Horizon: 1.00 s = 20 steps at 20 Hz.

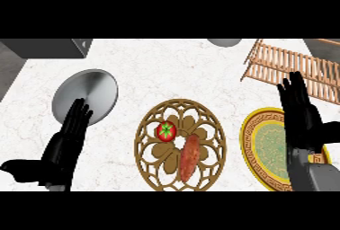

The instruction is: Pick the sweet potato from the placemat and place it in the tiered shelf

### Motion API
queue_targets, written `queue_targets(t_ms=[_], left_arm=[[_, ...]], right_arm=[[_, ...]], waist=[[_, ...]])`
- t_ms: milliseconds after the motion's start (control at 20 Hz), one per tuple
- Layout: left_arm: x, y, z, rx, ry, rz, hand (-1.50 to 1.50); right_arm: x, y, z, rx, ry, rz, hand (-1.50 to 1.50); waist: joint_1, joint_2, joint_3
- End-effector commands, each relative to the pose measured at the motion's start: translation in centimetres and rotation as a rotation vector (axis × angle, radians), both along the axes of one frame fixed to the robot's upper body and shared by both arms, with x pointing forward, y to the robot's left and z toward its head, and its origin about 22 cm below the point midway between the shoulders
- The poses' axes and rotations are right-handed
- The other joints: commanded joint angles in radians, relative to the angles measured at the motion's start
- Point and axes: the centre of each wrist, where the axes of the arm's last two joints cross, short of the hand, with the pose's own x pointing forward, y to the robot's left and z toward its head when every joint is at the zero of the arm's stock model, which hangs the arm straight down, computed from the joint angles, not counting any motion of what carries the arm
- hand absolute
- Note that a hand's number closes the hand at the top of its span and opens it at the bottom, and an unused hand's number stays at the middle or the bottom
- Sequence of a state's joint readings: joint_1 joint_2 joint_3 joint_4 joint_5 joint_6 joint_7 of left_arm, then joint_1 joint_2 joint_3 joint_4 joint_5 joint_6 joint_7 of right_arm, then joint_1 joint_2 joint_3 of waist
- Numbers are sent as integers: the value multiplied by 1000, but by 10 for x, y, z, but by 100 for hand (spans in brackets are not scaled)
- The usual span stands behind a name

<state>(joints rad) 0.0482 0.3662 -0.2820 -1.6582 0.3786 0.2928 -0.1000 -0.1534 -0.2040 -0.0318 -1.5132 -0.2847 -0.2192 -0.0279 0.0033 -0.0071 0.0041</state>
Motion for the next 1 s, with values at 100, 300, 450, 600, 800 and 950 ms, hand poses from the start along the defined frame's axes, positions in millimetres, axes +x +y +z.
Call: queue_targets(t_ms=[100, 300, 450, 600, 800, 950], left_arm=[[0, 33, -19, 45, 217, 101, 0], [-20, 51, -41, 66, 378, 154, 0], [-10, 63, -45, 27, 480, 139, 0], [7, 56, -44, 30, 485, 96, 0], [23, 41, -40, 58, 479, 74, 0], [16, 52, -41, 39, 481, 90, 0]], right_arm=[[-42, -4, 1, -200, -29, -139, 150], [-96, -92, -43, -649, 361, -339, 150], [-125, -20, -65, -359, 429, -424, 150], [-158, -6, -42, -363, 322, -404, -150], [-174, 11, -14, -437, 284, -229, -150], [-187, 22, 14, -444, 330, -88, -150]], waist=[[-37, 2, -6], [-96, 49, -27], [-64, 9, -9], [-26, 5, -5], [-19, 6, -5], [-11, 6, -6]])
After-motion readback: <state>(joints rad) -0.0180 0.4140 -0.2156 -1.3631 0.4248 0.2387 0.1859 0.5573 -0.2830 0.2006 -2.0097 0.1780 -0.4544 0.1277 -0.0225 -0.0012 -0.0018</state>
